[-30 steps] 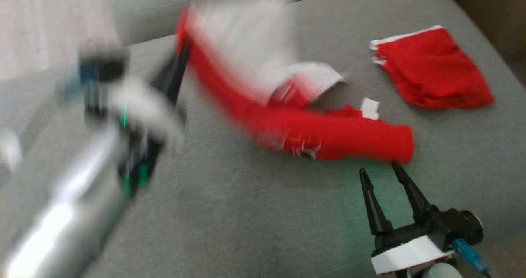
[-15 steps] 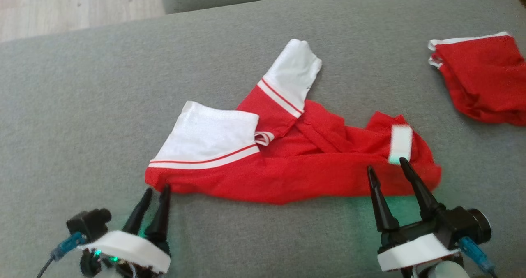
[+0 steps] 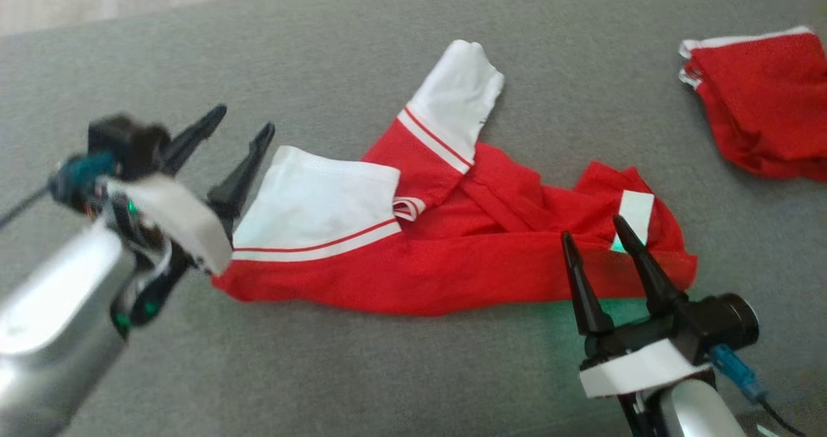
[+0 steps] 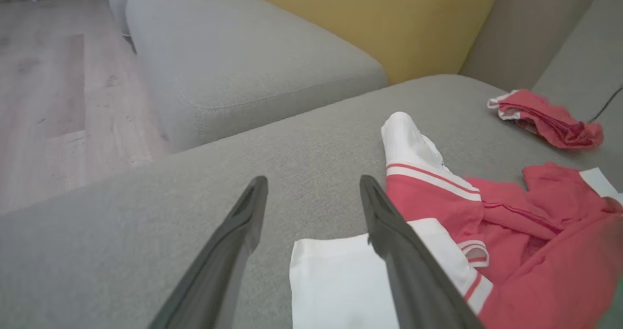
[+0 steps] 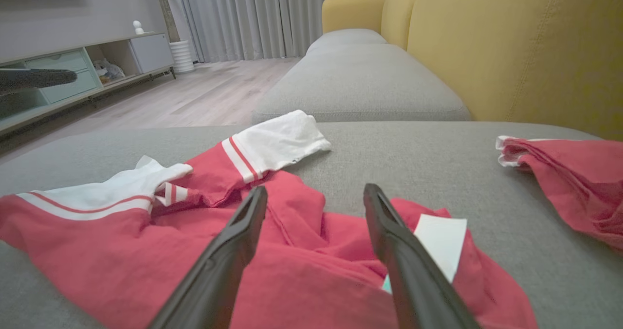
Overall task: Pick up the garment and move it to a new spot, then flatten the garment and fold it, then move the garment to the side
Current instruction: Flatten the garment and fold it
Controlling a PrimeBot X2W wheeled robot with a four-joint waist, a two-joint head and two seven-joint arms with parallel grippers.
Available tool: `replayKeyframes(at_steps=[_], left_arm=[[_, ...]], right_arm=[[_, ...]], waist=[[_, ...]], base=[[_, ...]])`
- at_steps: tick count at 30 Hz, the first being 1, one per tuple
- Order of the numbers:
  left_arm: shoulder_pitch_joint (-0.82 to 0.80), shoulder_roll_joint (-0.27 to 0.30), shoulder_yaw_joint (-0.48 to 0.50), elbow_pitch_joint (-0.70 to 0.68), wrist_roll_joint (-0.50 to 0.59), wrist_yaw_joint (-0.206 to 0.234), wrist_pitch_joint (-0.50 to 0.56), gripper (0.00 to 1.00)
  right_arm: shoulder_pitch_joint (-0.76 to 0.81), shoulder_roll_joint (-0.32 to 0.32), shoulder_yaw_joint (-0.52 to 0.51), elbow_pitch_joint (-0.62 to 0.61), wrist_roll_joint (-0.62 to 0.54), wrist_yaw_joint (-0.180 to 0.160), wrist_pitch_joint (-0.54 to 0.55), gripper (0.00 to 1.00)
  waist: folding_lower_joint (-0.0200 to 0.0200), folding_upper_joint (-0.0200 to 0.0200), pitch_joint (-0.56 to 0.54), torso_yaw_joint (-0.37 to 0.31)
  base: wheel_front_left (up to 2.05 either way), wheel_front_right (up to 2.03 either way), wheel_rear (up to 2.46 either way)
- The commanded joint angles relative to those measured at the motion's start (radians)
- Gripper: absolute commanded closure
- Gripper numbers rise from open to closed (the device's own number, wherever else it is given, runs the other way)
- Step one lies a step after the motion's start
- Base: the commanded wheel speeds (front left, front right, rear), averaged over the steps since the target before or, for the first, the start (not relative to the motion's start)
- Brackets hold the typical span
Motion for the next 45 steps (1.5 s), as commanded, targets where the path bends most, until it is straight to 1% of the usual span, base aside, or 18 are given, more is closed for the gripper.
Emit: replayKeyframes(at_steps=[1,4,8,12,18,19,20,21,22,24,27,30,31,32,35,37,40,45], left_arm=[[-0.07,0.043,0.028,0.007,0.005,-0.024,0.044,0.0],[-0.146,0.037,-0.013,0.08,0.0,-0.071,0.165,0.0],[-0.197,0.041,-0.059,0.183,0.005,-0.102,0.264,0.0],[-0.213,0.04,-0.082,0.256,-0.015,-0.12,0.298,0.0],[-0.225,0.037,-0.116,0.323,-0.018,-0.13,0.289,0.0],[-0.227,0.036,-0.122,0.329,-0.02,-0.131,0.285,0.08],[-0.229,0.036,-0.129,0.334,-0.02,-0.132,0.281,0.37],[-0.232,0.036,-0.137,0.337,-0.019,-0.132,0.276,0.71],[-0.234,0.036,-0.145,0.339,-0.019,-0.133,0.269,1.0],[-0.241,0.038,-0.162,0.33,-0.017,-0.133,0.246,1.0],[-0.263,0.054,-0.173,0.319,0.012,-0.133,0.17,1.0],[-0.281,0.067,-0.166,0.303,0.037,-0.134,0.087,1.0],[-0.281,0.067,-0.166,0.303,0.037,-0.134,0.087,1.0],[-0.29,0.077,-0.161,0.286,0.057,-0.134,0.038,1.0],[-0.29,0.091,-0.152,0.262,0.073,-0.127,-0.007,1.0],[-0.275,0.121,-0.137,0.203,0.088,-0.098,-0.055,1.0],[-0.245,0.158,-0.124,0.126,0.092,-0.056,-0.078,1.0],[-0.199,0.214,-0.112,0.008,0.093,0.004,-0.087,1.0]], right_arm=[[-0.027,-0.005,0.026,-0.027,-0.002,-0.001,-0.002,0.0],[-0.04,-0.005,0.031,-0.026,0.007,-0.001,-0.002,0.0],[-0.049,-0.005,0.033,-0.028,0.019,-0.001,-0.002,0.0],[-0.055,-0.005,0.036,-0.028,0.027,-0.001,-0.002,0.0],[-0.063,-0.005,0.036,-0.031,0.035,-0.001,-0.002,0.0],[-0.064,-0.005,0.036,-0.031,0.034,-0.001,-0.002,0.0],[-0.064,-0.005,0.035,-0.031,0.034,-0.001,-0.002,0.0],[-0.065,-0.005,0.035,-0.031,0.034,-0.001,-0.002,0.0],[-0.065,-0.005,0.034,-0.031,0.033,-0.001,-0.002,0.0],[-0.063,-0.005,0.032,-0.031,0.031,-0.001,-0.002,0.0],[-0.056,-0.005,0.024,-0.029,0.027,-0.001,-0.002,0.0],[-0.042,-0.005,-0.001,-0.022,0.039,-0.001,-0.002,0.0],[-0.042,-0.005,-0.001,-0.022,0.039,-0.001,-0.002,0.0],[-0.027,-0.005,-0.024,-0.026,0.057,-0.001,-0.002,0.0],[-0.008,-0.005,-0.047,-0.037,0.081,-0.001,-0.002,0.0],[0.033,-0.01,-0.078,-0.058,0.106,-0.001,-0.002,0.0],[0.065,-0.046,-0.092,-0.056,0.131,-0.001,-0.002,0.0],[0.063,-0.113,-0.081,0.002,0.28,-0.001,-0.002,0.0]], waist=[[-0.0001,0.0,0.023,-0.029],[-0.0001,0.0,0.043,-0.062],[-0.0001,0.0,0.066,-0.101],[-0.0001,0.0,0.081,-0.128],[-0.0001,0.0,0.093,-0.141],[-0.0001,0.0,0.094,-0.141],[-0.0001,0.0,0.094,-0.142],[-0.0001,0.0,0.095,-0.142],[-0.0001,0.0,0.095,-0.142],[-0.0001,0.0,0.096,-0.14],[-0.0001,0.0,0.097,-0.137],[-0.0001,0.0,0.097,-0.129],[-0.0001,0.0,0.097,-0.129],[-0.0001,0.0,0.096,-0.12],[-0.0001,0.0,0.093,-0.116],[-0.0001,0.0,0.089,-0.112],[-0.0001,0.0,0.083,-0.108],[-0.0001,0.0,0.074,-0.094]], base=[[0.0,0.0,0.0],[0.0,0.0,0.0],[0.0,0.0,0.0],[0.0,0.0,0.0],[0.0,0.0,0.0],[0.0,0.0,0.0],[0.0,0.0,0.0],[0.0,0.0,0.0],[0.0,0.0,0.0],[0.0,0.0,0.0],[0.0,0.0,0.0],[0.0,0.0,0.0],[0.0,0.0,0.0],[0.0,0.0,0.0],[0.0,0.0,0.0],[0.0,0.0,0.0],[0.0,0.0,0.0],[0.0,0.0,0.0]])
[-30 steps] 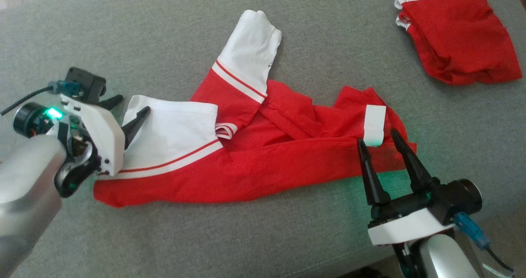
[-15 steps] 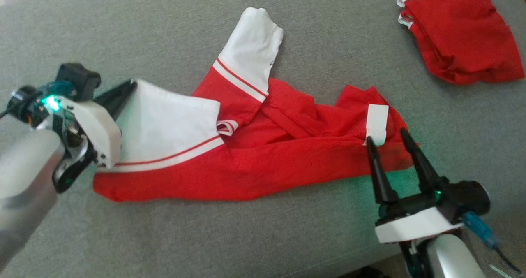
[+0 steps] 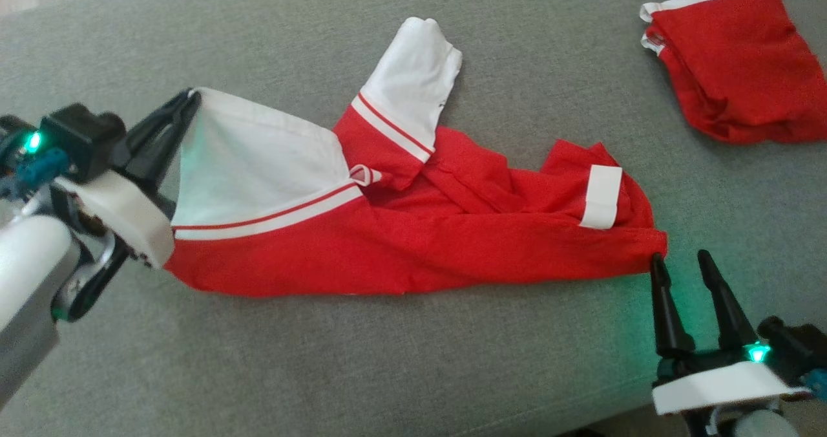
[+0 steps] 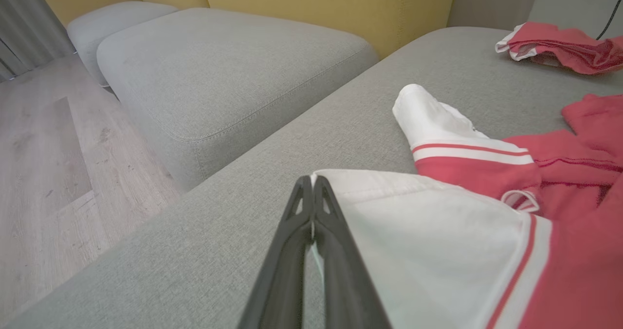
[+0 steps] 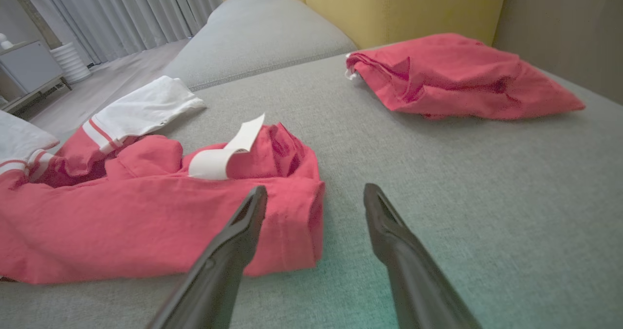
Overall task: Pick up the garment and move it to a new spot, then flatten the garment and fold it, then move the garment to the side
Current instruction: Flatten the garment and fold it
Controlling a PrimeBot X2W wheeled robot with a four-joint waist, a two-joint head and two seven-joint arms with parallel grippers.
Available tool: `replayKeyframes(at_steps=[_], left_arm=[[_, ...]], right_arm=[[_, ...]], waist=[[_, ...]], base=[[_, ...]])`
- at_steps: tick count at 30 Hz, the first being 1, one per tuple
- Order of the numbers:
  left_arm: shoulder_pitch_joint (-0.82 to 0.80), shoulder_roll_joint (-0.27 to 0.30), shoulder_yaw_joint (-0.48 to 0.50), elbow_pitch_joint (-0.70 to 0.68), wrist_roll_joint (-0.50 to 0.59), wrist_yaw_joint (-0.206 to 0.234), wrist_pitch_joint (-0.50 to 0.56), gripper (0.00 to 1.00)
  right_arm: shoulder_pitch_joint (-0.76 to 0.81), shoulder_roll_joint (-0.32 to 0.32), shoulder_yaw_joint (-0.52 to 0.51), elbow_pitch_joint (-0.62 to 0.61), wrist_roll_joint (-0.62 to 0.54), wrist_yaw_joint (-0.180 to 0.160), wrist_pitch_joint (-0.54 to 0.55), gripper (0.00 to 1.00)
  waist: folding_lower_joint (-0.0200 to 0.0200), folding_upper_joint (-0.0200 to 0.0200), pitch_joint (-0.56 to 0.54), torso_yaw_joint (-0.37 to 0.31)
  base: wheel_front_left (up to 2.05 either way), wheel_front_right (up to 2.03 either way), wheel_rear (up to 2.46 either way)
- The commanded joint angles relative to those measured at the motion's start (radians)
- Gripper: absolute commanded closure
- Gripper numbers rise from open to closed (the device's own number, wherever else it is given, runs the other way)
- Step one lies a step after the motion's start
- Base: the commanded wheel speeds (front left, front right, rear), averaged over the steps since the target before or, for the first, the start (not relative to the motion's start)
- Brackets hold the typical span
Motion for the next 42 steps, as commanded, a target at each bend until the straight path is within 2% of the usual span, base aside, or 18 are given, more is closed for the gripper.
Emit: replayKeyframes(at_steps=[1,7,14,17,19,20,22,25,26,28,31,32,34,42], left_arm=[[-0.022,0.058,0.061,-0.051,0.007,0.021,-0.005,1.0],[-0.007,0.077,0.058,-0.138,0.013,0.06,0.013,1.0],[0.001,0.087,0.05,-0.179,0.016,0.075,0.029,1.0],[0.002,0.089,0.047,-0.186,0.017,0.077,0.032,1.0],[0.003,0.09,0.046,-0.19,0.018,0.079,0.033,1.0],[0.004,0.09,0.045,-0.191,0.017,0.08,0.032,1.0],[0.006,0.092,0.044,-0.192,0.018,0.081,0.032,1.0],[0.007,0.092,0.043,-0.195,0.016,0.082,0.032,1.0],[0.007,0.092,0.043,-0.195,0.016,0.083,0.032,1.0],[0.007,0.092,0.043,-0.196,0.015,0.084,0.031,1.0],[0.008,0.092,0.044,-0.196,0.014,0.085,0.029,1.0],[0.008,0.092,0.044,-0.196,0.013,0.086,0.028,1.0],[0.009,0.091,0.044,-0.195,0.012,0.087,0.025,1.0],[0.018,0.09,0.051,-0.197,0.017,0.101,-0.013,1.0]], right_arm=[[-0.022,-0.05,0.028,-0.006,0.043,-0.001,-0.002,0.0],[-0.061,-0.147,0.089,0.051,0.18,-0.001,0.013,0.0],[-0.089,-0.211,0.156,0.077,0.275,-0.001,0.046,0.0],[-0.098,-0.229,0.179,0.081,0.304,-0.001,0.052,0.22],[-0.104,-0.24,0.19,0.082,0.313,-0.001,0.05,0.48],[-0.107,-0.245,0.194,0.083,0.316,-0.001,0.048,0.54],[-0.113,-0.254,0.199,0.086,0.319,-0.001,0.045,0.57],[-0.12,-0.265,0.208,0.088,0.326,-0.001,0.042,0.66],[-0.122,-0.269,0.209,0.088,0.326,-0.001,0.042,0.66],[-0.127,-0.276,0.21,0.089,0.323,-0.001,0.04,0.55],[-0.13,-0.28,0.21,0.089,0.323,-0.001,0.038,0.59],[-0.131,-0.281,0.212,0.089,0.324,-0.001,0.038,0.66],[-0.134,-0.286,0.215,0.088,0.325,-0.001,0.037,1.0],[-0.129,-0.303,0.197,0.071,0.315,-0.001,0.029,1.0]], waist=[[0.0,0.0,-0.003,0.011],[0.0,0.0,-0.003,0.034],[0.0,0.0,0.004,0.049],[0.0,0.0,0.009,0.054],[0.0,0.0,0.011,0.057],[0.0,0.0,0.012,0.058],[0.0,0.0,0.014,0.06],[0.0,0.0,0.018,0.064],[0.0,0.0,0.019,0.065],[0.0,0.0,0.021,0.067],[0.0,0.0,0.022,0.069],[0.0,0.0,0.022,0.07],[0.0,0.0,0.022,0.072],[0.0,0.0,-0.003,0.073]], base=[[0.0,0.0,0.0],[0.0,0.0,0.0],[0.0,0.0,0.0],[0.0,0.0,0.0],[0.0,0.0,0.0],[0.0,0.0,0.0],[0.0,0.0,0.0],[0.0,0.0,0.0],[0.0,0.0,0.0],[0.0,0.0,0.0],[0.0,0.0,0.0],[0.0,0.0,0.0],[0.0,0.0,0.0],[0.0,0.0,0.0]])
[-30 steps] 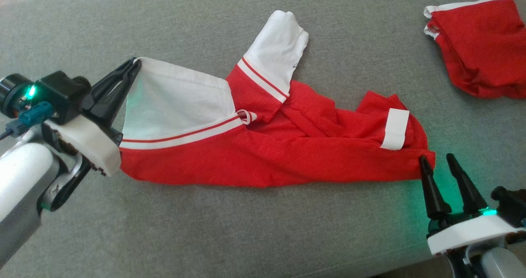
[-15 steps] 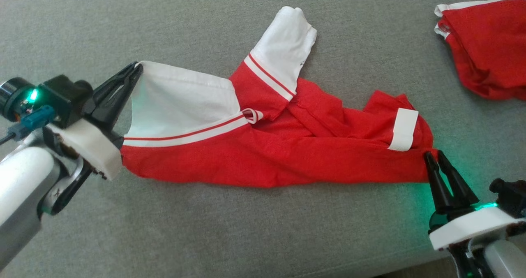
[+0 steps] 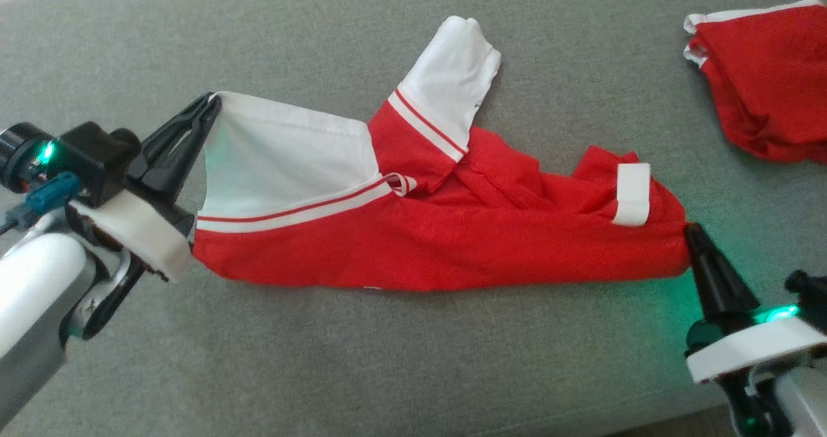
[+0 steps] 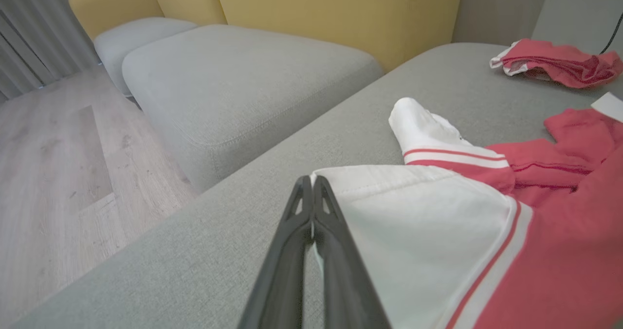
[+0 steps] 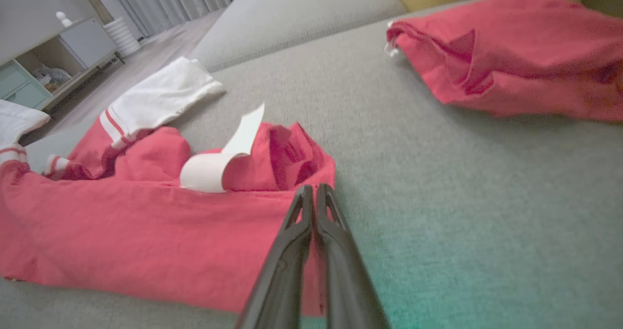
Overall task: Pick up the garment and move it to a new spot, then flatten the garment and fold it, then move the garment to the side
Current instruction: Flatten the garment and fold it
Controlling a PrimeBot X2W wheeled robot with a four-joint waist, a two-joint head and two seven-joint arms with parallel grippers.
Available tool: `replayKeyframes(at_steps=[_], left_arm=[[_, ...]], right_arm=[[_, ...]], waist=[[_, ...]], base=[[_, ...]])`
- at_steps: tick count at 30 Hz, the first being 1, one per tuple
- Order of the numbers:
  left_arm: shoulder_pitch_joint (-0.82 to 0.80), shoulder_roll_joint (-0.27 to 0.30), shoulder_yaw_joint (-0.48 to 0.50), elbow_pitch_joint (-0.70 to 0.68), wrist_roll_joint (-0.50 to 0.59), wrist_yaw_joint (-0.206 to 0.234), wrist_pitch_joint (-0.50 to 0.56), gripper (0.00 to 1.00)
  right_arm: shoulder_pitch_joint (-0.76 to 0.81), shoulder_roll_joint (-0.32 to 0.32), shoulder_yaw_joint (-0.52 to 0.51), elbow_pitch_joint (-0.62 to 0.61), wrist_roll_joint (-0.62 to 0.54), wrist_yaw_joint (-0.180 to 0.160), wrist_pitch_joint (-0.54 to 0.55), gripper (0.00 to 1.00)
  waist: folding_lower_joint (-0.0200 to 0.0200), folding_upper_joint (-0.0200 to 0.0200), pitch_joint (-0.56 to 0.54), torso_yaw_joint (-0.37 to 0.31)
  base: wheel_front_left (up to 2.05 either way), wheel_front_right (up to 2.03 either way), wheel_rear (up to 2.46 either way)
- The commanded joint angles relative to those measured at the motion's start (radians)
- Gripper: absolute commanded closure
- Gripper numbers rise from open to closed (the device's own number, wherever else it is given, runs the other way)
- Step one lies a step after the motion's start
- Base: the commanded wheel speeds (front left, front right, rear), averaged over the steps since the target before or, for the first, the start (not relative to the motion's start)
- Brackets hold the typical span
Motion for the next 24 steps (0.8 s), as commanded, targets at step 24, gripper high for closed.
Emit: replayKeyframes(at_steps=[24], left_arm=[[-0.123,0.108,0.286,-0.284,0.0,0.091,-0.21,1.0]], right_arm=[[-0.175,-0.22,-0.339,-0.523,-0.138,-0.001,0.085,1.0]], waist=[[0.0,0.0,-0.195,-0.012]], base=[[0.0,0.0,0.0]])
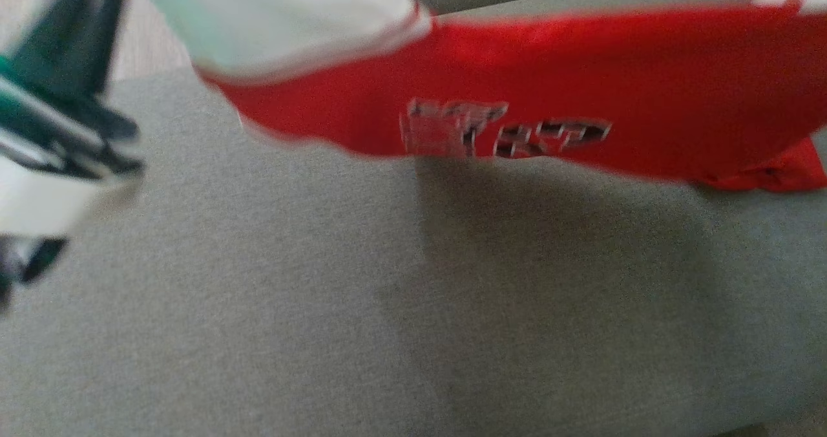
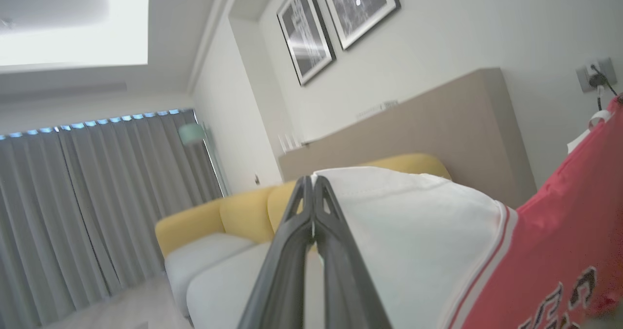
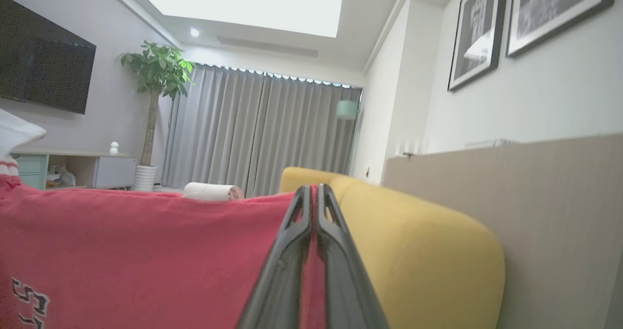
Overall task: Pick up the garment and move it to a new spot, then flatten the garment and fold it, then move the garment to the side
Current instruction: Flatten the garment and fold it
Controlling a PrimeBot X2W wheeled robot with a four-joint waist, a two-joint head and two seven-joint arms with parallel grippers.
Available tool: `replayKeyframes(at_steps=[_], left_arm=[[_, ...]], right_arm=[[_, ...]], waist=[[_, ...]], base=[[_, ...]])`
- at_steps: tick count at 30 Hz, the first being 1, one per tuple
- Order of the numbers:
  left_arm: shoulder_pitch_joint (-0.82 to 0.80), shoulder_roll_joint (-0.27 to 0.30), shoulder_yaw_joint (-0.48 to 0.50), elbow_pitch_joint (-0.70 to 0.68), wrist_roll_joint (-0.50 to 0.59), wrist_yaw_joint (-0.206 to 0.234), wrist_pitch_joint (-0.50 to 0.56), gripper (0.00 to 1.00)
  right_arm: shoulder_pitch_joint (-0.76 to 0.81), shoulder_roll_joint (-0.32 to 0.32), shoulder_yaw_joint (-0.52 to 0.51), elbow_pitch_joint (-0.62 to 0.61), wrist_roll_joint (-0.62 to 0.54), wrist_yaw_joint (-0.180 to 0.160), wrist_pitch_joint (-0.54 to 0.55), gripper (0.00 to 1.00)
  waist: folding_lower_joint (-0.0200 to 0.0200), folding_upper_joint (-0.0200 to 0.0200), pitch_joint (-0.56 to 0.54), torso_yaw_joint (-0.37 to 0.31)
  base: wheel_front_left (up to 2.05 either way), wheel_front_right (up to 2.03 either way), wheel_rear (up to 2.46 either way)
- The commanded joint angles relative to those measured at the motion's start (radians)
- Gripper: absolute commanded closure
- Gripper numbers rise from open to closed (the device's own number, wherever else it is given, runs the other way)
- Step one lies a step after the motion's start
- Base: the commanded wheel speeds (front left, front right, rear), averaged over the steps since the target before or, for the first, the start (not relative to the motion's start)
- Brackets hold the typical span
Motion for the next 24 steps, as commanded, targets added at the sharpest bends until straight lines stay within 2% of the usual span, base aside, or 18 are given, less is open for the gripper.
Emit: replayKeyframes(at_steps=[1,5,9,10,16,18,21,24], left_arm=[[-0.106,0.042,0.098,-0.026,-0.005,0.001,-0.009,1.0],[-0.229,0.012,0.134,-0.017,-0.009,-0.039,0.003,1.0],[-0.367,-0.043,0.135,0.066,0.006,-0.09,0.037,1.0],[-0.367,-0.043,0.135,0.066,0.006,-0.09,0.037,1.0],[-0.601,-0.159,0.066,0.328,0.098,-0.185,0.107,1.0],[-0.715,-0.223,0.032,0.484,0.164,-0.218,0.104,1.0],[-0.825,-0.279,0.004,0.624,0.243,-0.223,0.079,1.0],[-0.928,-0.324,0.006,0.739,0.308,-0.201,0.021,1.0]], right_arm=[[-0.078,-0.058,-0.016,-0.054,0.001,-0.001,0.032,1.0],[-0.212,-0.099,-0.025,-0.054,-0.005,-0.001,0.087,1.0],[-0.389,-0.109,0.034,0.063,0.012,-0.001,0.12,1.0],[-0.389,-0.109,0.034,0.063,0.012,-0.001,0.12,1.0],[-0.665,-0.049,0.178,0.311,0.042,-0.001,0.14,1.0],[-0.806,-0.018,0.24,0.437,0.046,-0.001,0.114,1.0],[-0.941,0.001,0.279,0.55,0.022,-0.001,0.052,1.0],[-1.057,0.014,0.293,0.648,-0.01,-0.001,-0.035,1.0]], waist=[[0.0002,-0.0001,-0.006,0.006],[0.0002,-0.0001,0.002,0.021],[0.0002,-0.0001,0.042,0.037],[0.0002,-0.0001,0.042,0.037],[0.0002,-0.0001,0.176,0.075],[0.0002,-0.0001,0.25,0.093],[0.0002,-0.0001,0.313,0.109],[0.0002,-0.0001,0.353,0.121]], base=[[0.0,0.0,0.0],[0.0,0.0,0.0],[0.0,0.0,0.0],[0.0,0.0,0.0],[0.0,0.0,0.0],[0.0,0.0,0.0],[0.0,0.0,0.0],[0.0,0.0,0.0]])
